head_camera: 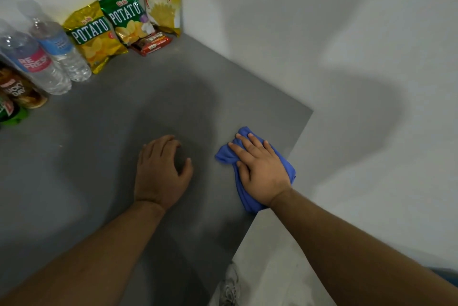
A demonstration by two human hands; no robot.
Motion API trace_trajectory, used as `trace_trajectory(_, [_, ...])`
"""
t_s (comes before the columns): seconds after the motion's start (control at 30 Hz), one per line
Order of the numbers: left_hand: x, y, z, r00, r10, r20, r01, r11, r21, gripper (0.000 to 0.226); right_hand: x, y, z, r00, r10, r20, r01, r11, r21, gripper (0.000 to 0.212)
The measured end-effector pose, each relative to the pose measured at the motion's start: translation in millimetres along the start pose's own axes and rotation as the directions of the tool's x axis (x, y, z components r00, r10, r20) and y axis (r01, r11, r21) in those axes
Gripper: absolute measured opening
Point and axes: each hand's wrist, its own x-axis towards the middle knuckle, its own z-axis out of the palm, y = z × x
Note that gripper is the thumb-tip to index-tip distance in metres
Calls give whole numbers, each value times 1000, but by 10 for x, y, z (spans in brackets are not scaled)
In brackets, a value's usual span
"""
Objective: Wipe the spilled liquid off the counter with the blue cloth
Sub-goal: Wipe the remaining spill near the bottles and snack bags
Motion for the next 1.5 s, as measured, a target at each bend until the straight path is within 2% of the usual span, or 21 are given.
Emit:
trace_trajectory(0.3, [22, 28, 70, 1000, 9, 28, -11, 996, 90, 45, 518, 693, -288, 998, 42, -43, -42, 999, 2, 50])
trace_trajectory(0.73, [55, -21, 77, 998, 17, 54, -21, 996, 82, 48, 1049, 1366, -556, 997, 60, -45, -60, 998, 1, 54])
trace_trajectory(0.83, [84, -40, 74, 1000, -3, 9, 3, 1000, 27, 47, 1057, 1406, -551, 998, 32, -50, -33, 999, -12, 52])
trace_trajectory(1.0, [492, -280, -93, 992, -1, -129, 2, 1000, 14, 44, 1136, 1410, -534, 1000, -11, -16, 10, 999, -41, 51])
trace_trajectory(1.13, [823, -668, -255, 978, -86, -187, 99, 993, 60, 48, 1411, 1262, -518, 998, -53, 17, 53, 998, -37, 52])
trace_trajectory(1.3, [845, -793, -191, 985, -152, -82, 161, 981, 109, 58, 1966, 941, -425, 991, -122, 53, 124, 992, -37, 53])
trace_trajectory(1.5, [870, -839, -151, 983, -178, -46, 182, 976, 118, 61, 2676, 569, -305, 983, -168, 77, 173, 982, -68, 54])
